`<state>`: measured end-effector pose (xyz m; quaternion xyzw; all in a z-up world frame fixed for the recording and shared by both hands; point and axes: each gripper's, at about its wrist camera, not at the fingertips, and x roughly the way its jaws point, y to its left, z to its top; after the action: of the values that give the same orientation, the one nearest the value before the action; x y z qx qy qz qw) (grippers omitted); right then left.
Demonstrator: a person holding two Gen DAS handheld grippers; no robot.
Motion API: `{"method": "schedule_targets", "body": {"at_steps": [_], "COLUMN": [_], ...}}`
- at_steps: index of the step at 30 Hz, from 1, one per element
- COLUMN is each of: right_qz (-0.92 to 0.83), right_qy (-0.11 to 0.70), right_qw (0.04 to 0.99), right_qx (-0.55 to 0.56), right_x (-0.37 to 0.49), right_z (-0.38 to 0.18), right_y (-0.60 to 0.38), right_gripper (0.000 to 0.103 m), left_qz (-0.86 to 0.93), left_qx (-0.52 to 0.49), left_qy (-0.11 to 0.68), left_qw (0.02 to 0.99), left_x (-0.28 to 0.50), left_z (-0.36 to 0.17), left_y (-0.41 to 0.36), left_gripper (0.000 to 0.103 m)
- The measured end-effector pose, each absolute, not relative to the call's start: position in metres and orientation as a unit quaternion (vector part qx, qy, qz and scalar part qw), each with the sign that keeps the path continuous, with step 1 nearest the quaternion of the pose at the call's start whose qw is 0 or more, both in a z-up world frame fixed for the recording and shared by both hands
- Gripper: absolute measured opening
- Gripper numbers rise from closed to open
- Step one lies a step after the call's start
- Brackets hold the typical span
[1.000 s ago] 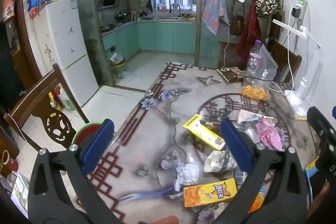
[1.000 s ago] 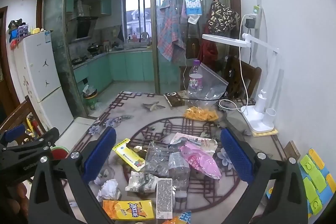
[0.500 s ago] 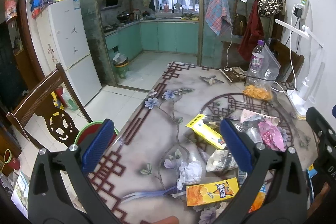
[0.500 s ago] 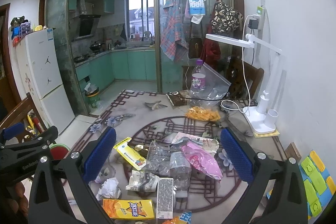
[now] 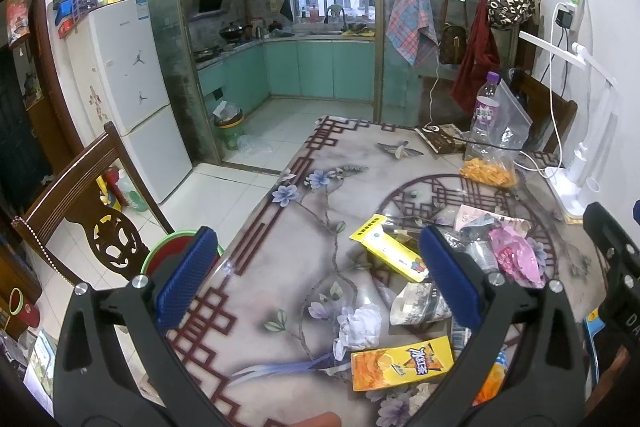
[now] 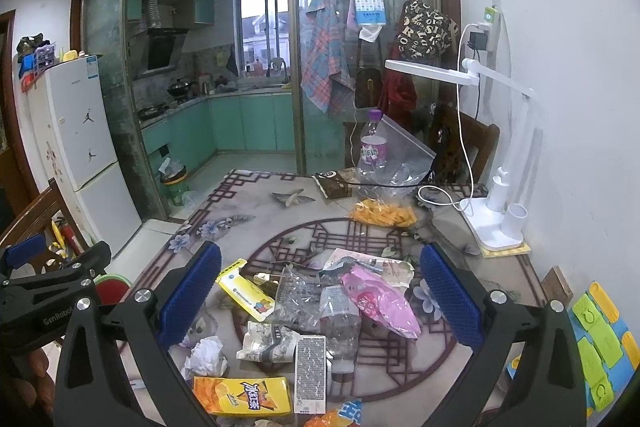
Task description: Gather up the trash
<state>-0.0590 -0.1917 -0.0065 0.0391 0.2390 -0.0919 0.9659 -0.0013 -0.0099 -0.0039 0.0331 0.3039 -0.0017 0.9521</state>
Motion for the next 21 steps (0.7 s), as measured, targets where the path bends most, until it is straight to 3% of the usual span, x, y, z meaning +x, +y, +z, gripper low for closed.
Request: {"method": "schedule_targets", "body": {"at_steps": [21], "right_qz": [-0.088], "right_qy": [0.247], "right_qw": [0.964], "right_qx": [0.035], "right_x": [-0.0564], "right_z": [-0.0062], "right_y": [-0.1912], "right_gripper": [0.096], "left_qz": [-0.006], "left_qx": [0.037], "left_qy": [0.309], "left_qw": [0.95], "left_x": [-0.002], "left_z": [-0.0053], "left_y": [-0.0116], "left_gripper": [0.099]}}
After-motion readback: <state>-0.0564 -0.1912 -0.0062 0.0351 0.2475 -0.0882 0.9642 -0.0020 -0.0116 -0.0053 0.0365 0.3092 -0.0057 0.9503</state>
